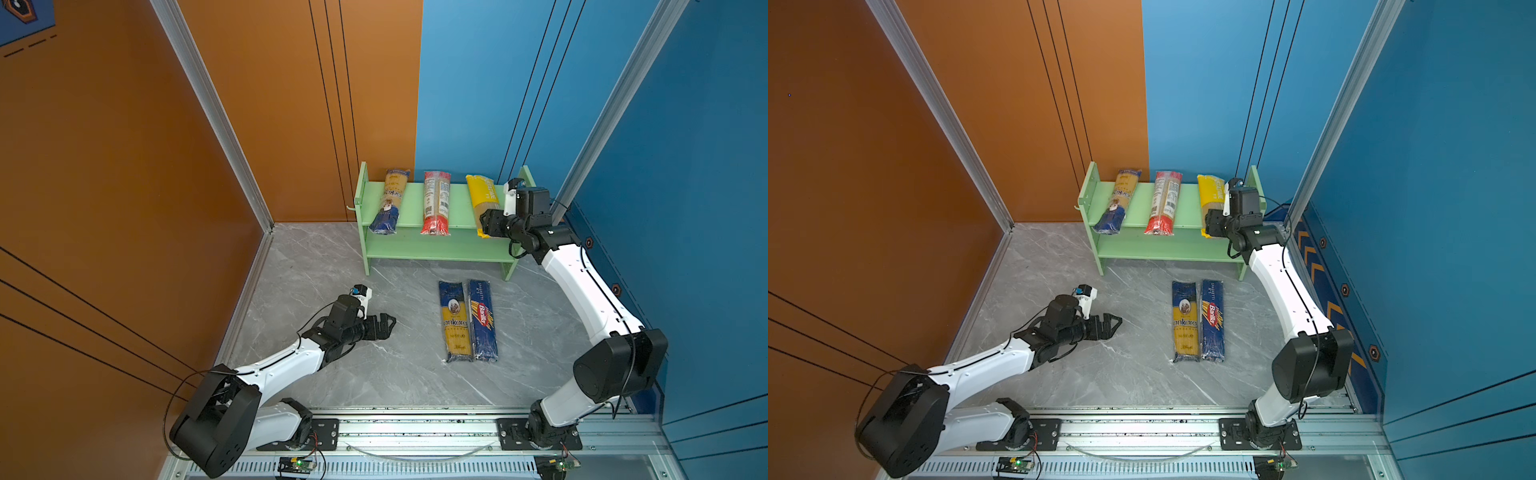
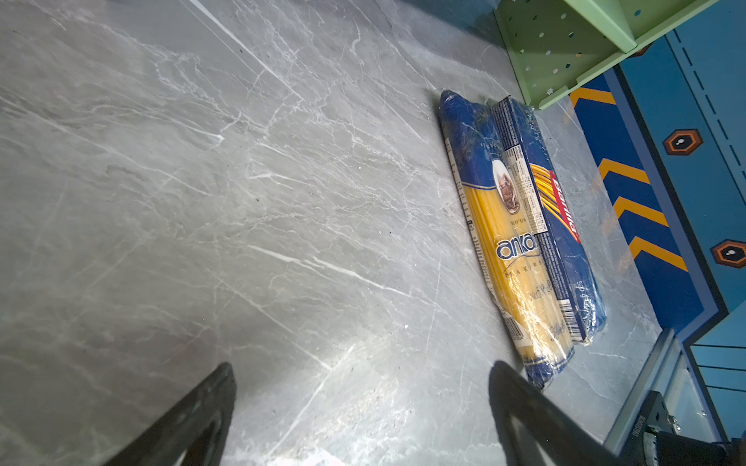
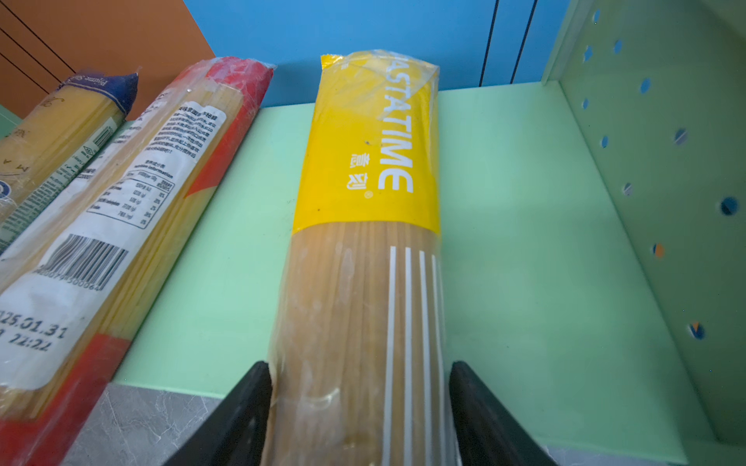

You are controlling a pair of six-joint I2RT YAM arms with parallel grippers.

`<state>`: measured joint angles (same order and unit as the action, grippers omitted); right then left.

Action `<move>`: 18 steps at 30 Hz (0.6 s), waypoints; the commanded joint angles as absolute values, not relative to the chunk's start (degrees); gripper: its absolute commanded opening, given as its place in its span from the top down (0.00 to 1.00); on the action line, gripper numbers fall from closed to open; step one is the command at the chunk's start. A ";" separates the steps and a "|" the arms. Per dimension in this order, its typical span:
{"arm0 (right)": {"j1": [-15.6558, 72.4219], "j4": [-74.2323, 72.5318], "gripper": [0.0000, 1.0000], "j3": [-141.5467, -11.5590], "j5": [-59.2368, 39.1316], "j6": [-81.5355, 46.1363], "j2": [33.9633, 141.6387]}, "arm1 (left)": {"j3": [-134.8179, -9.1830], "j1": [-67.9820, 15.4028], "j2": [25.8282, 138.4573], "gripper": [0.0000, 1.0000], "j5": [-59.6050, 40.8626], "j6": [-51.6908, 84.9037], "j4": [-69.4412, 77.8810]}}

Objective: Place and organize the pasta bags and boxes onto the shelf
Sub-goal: 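Open the right gripper and release the PASTATIME bag on the shelf, then withdraw the right gripper from the shelf down toward the Ankara and Barilla bags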

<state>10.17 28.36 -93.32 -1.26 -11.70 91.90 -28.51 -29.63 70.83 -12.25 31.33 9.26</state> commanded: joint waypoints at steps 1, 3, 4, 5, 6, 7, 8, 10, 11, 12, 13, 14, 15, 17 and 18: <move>10.51 31.05 0.32 -95.26 -2.14 -10.21 88.95 | -27.61 -28.96 70.31 0.02 -12.30 31.07 8.99; 10.62 31.09 0.31 -95.50 -2.95 -9.95 87.96 | -27.61 -29.00 70.40 0.02 -12.24 31.11 9.10; 10.60 31.16 0.31 -95.67 -3.28 -9.82 87.45 | -27.62 -29.00 70.40 0.02 -12.26 31.12 9.11; 10.55 31.27 0.31 -95.81 -3.74 -9.63 86.98 | -27.61 -29.00 70.48 0.02 -12.34 31.07 9.22; 10.57 31.66 0.30 -96.14 -4.12 -9.56 86.68 | -27.65 -28.98 70.55 0.02 -12.38 31.12 9.19; 10.60 32.31 0.30 -96.75 -4.43 -9.37 86.44 | -27.60 -29.00 70.64 0.02 -12.45 31.11 9.31; 10.70 33.51 0.30 -97.55 -4.81 -9.14 86.40 | -27.61 -29.00 70.66 0.02 -12.47 31.11 9.39; 10.90 35.68 0.30 -98.97 -5.46 -8.57 86.03 | -27.63 -29.00 70.75 0.02 -12.56 31.12 9.55; 11.14 36.70 0.30 -99.43 -5.74 -8.28 85.59 | -27.62 -28.96 70.75 0.02 -12.53 31.11 9.56; 11.25 37.44 0.30 -99.38 -5.99 -8.11 84.95 | -27.61 -29.00 70.75 0.02 -12.58 31.11 9.66; 11.42 37.97 0.30 -99.29 -6.11 -8.06 84.22 | -27.65 -29.00 70.75 0.02 -12.59 31.23 9.65; 11.55 38.43 0.30 -98.94 -6.27 -8.06 83.37 | -27.59 -29.00 70.75 0.02 -12.64 31.21 9.65; 11.64 38.73 0.29 -98.43 -6.56 -8.11 82.41 | -27.62 -29.00 70.67 0.02 -12.70 31.14 9.62; 11.78 39.10 0.29 -97.26 -7.27 -8.10 80.49 | -27.73 -29.00 70.74 0.02 -12.72 31.11 9.72; 11.89 39.47 0.29 -96.64 -7.60 -8.15 79.51 | -27.71 -28.98 70.75 0.02 -12.83 31.08 9.75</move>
